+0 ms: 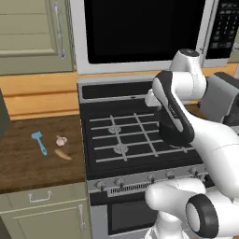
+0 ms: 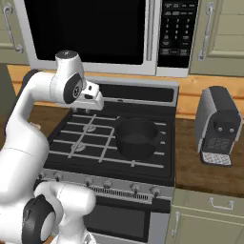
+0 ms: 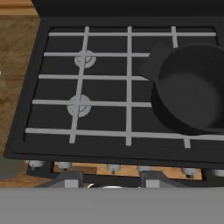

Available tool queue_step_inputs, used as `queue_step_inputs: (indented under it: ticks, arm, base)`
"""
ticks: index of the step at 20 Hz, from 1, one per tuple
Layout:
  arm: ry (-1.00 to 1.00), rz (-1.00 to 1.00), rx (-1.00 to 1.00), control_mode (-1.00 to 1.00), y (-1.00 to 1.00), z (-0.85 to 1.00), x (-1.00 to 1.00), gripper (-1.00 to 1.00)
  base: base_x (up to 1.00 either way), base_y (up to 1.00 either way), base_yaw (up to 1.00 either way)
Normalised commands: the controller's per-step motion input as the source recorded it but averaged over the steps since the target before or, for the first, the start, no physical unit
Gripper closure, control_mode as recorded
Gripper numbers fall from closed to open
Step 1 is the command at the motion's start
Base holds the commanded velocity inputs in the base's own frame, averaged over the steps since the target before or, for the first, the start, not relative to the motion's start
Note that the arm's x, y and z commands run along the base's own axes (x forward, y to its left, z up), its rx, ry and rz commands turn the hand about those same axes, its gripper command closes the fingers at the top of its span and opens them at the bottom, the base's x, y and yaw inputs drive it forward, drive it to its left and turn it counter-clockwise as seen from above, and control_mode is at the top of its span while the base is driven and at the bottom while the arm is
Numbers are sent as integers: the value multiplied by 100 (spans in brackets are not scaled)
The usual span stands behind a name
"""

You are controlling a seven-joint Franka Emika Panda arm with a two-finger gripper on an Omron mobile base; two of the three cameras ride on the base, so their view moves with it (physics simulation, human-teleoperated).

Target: Put the sweet potato and garlic in the pot. Retrieve the spatula and lightly stir the vegetables in the pot.

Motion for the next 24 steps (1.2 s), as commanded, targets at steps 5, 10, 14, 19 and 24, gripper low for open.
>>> queue_step_inputs:
  ticks: [5, 10, 14, 19, 24]
  arm:
    - [0, 0, 0, 100, 4, 0, 2, -100]
    - [0, 0, 0, 100, 0, 0, 0, -100]
    - [0, 0, 0, 100, 0, 0, 0, -100]
    - [1, 0, -1, -100, 5, -3, 0, -100]
    - [22, 16, -1, -100, 14, -71, 27, -100]
  base:
    - [0, 52, 0]
    - [0, 100, 0]
    - [1, 74, 0]
    - [0, 12, 0]
    - [0, 0, 0]
